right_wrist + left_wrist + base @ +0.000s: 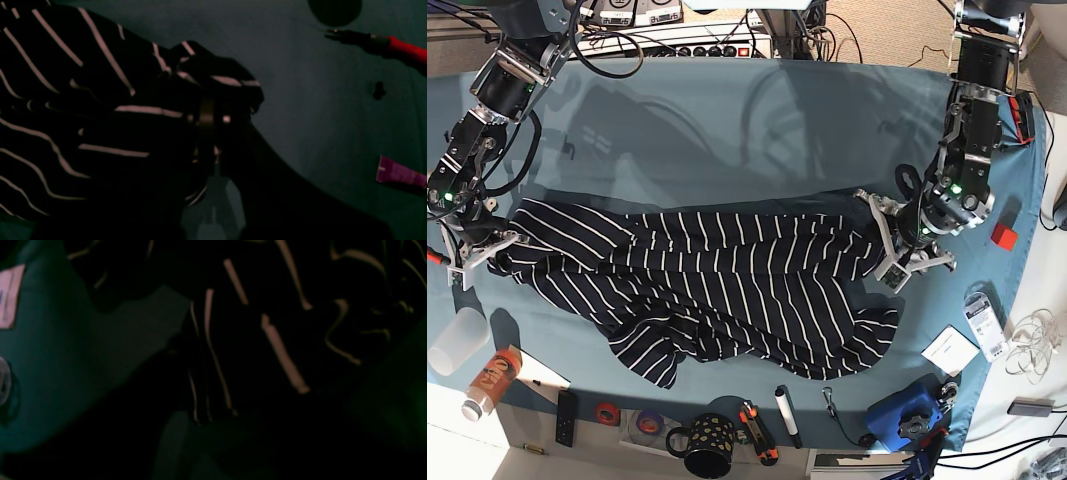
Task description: Layout the t-shirt on the table in an organized manner, then fold the t-shirt properly
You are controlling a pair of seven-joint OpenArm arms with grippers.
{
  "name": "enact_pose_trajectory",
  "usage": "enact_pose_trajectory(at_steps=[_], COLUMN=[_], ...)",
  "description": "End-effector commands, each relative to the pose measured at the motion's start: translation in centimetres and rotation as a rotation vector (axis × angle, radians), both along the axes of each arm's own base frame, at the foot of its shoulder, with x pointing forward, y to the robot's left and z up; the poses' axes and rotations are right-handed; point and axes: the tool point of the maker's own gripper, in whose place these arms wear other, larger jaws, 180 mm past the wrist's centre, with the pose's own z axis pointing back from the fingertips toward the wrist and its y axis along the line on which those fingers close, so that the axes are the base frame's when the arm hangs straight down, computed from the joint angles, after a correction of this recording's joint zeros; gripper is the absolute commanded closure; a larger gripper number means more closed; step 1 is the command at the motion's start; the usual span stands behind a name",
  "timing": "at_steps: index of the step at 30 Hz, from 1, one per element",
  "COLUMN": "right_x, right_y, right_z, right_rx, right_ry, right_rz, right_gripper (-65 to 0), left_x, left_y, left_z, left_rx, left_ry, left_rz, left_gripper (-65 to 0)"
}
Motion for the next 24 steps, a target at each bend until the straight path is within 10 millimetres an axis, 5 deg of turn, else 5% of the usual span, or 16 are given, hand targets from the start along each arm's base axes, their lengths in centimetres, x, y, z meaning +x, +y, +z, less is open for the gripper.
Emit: enact_pose_trajectory(at_steps=[1,5,8,10,14,18,24], right_x=[1.0,0.8,0.7,0.7,1.4,1.8,-1.3], right_y=[-0.9,-0.7,0.3,1.0,2.6,2.6,0.9], right_z=[2.4,2.1,1.8,2.0,4.1,7.6,11.0], right_rx=[-0.031,-0.032,-0.005,0.057,0.205,0.287,0.428], right_ry=[-0.069,-0.047,-0.023,-0.030,-0.110,-0.240,-0.380], right_rz=[-0.004,0.018,0.071,0.086,0.141,0.203,0.229], right_gripper=[0.0,0.0,-14.9,-20.7,-20.7,-20.7,-20.6], left_x=[1.3,1.4,1.2,1.0,0.0,-2.8,-8.9], left_y=[0.5,1.2,1.6,1.7,0.7,-0.1,-0.7], left_z=[1.7,1.6,2.3,3.6,7.6,8.7,7.6], left_rx=[-0.007,0.015,0.050,0.071,0.107,0.139,0.165], left_ry=[-0.055,-0.045,-0.020,-0.022,-0.076,-0.126,-0.080], left_rz=[0.028,0.067,0.095,0.115,0.099,0.072,0.060], left_gripper=[-2.8,0.0,0.0,0.0,0.0,0.0,0.0])
